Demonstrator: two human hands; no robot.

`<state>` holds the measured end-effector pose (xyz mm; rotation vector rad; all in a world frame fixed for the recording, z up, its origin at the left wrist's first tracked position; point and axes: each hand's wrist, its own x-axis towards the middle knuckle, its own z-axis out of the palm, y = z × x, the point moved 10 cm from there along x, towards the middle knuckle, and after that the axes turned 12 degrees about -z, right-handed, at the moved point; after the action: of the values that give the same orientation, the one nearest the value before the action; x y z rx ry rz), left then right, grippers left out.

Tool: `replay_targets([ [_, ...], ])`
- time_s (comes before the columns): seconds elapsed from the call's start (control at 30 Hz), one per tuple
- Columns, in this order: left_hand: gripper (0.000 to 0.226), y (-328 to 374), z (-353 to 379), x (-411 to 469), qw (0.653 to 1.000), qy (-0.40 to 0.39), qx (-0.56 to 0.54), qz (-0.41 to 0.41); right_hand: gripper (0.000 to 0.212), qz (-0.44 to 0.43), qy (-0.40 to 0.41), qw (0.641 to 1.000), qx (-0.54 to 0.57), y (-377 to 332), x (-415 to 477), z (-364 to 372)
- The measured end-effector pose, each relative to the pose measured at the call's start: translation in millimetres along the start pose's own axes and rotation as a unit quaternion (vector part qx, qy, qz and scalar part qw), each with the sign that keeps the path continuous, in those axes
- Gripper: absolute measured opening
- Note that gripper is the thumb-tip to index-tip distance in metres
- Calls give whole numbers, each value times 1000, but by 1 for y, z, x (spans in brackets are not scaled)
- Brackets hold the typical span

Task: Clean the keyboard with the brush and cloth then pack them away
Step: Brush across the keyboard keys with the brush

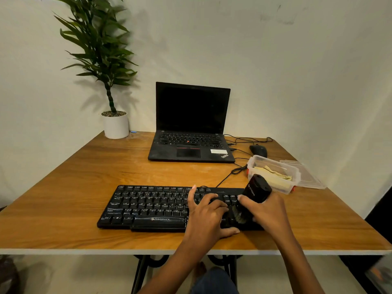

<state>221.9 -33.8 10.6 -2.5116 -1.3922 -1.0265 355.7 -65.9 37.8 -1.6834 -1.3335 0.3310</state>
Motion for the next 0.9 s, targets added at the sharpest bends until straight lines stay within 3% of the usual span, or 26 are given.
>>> replay_targets([
  [0.07, 56, 0, 0, 0, 1000, 0, 0, 1, 15, 25, 0, 1000, -6, 10, -1, -1],
  [0.13, 57, -1, 1, 0, 1000, -1, -1, 0, 22, 25, 149, 989, -5, 19, -2, -38],
  [0.2, 57, 1, 2, -1, 1000, -1, -1, 2, 33, 23, 322, 936, 140, 25, -14, -76],
  [0.27, 54, 11, 4, -1, 1000, 0, 13, 13, 32, 12, 378, 900, 216, 26, -13, -93],
  [0.37, 49, 35, 13, 2, 999, -9, 33, 39, 20, 26, 292, 934, 206, 31, 18, -79],
  [0.5, 43, 48, 32, -2, 997, -28, 13, 73, 30, 27, 125, 984, 122, 32, 53, -31],
  [0.57, 44, 47, 36, -3, 996, -31, -2, 80, 25, 3, 71, 994, 78, 28, 66, -13],
  [0.7, 46, 48, 39, -3, 995, -44, -7, 87, 22, -42, 41, 998, 19, 22, 86, 4],
  [0.8, 45, 48, 39, -3, 995, -56, -13, 83, 17, -69, -24, 997, -28, 19, 89, 21],
  [0.9, 45, 48, 39, -3, 995, -66, -18, 79, 18, -101, 28, 992, -71, 16, 87, 10],
])
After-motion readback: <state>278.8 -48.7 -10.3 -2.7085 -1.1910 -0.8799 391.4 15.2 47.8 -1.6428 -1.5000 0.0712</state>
